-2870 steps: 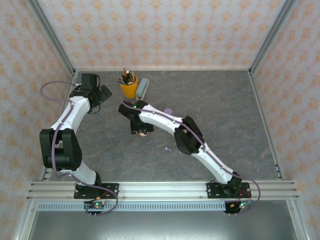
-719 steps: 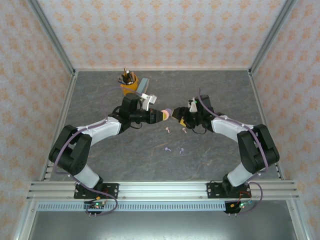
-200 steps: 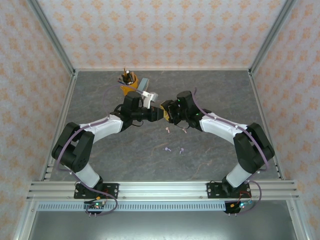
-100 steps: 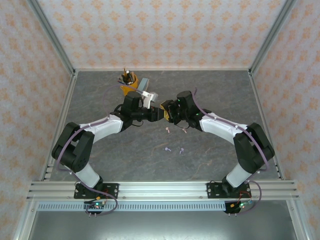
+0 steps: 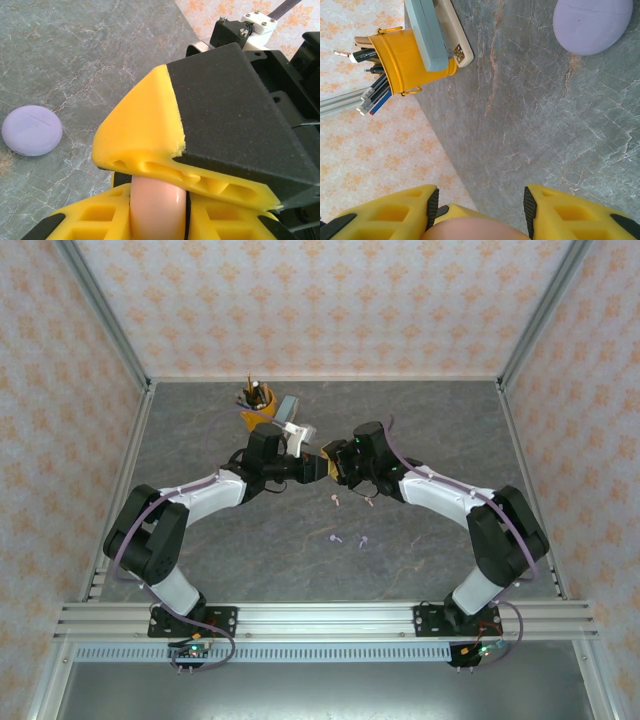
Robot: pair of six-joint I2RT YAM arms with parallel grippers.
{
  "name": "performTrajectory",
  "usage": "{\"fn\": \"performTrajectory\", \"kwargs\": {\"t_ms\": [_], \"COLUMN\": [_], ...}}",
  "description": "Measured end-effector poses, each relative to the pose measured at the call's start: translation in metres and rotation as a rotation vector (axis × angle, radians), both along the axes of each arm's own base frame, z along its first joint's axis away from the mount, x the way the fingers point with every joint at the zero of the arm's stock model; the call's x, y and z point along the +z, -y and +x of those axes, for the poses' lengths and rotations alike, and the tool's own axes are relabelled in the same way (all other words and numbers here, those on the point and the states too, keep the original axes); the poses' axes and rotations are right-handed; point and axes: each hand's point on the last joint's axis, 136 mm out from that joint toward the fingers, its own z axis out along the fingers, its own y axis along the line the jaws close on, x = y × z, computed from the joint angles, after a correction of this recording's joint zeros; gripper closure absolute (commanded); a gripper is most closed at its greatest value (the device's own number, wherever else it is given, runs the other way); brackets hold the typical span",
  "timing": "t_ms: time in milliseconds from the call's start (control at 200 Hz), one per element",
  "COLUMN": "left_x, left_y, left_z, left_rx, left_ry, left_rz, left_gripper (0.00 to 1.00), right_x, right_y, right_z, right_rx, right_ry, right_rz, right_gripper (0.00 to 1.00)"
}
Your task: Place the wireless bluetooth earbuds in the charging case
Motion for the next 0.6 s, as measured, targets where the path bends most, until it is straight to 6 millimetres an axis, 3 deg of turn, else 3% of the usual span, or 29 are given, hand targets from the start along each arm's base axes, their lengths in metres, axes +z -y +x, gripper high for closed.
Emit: {"fn": "performTrajectory", "kwargs": {"t_ms": [195,375,510,601], "left_x": [0.000,-0.001,-0.005,-0.006], "left_y": [0.000,-0.001,-0.005,-0.006], "left_z": [-0.001,-0.001,-0.001,0.000], "left_rx": [0.003,0.007,0.017,0.019], "left_ry": [-0.004,-0.005,-0.014,-0.016], "left_rz": [-0.003,-0.001,0.006,0.006], "left_gripper": [0.84,0.89,0.91,0.94], "right_x": [0.000,0.000,0.008,0.028], "right_y": [0.000,0.002,0.030,0.062], "right_z": [0.000,0.002,0.008,0.011], "right_rx": [0.000,0.002,-0.029,-0.064], "right_ry": [-0.001,0.008,0.046,0.115], "right_rz": [0.000,-0.005,-0.043,-0.085], "right_gripper": [0.57,0.33,0.26,0.25]}}
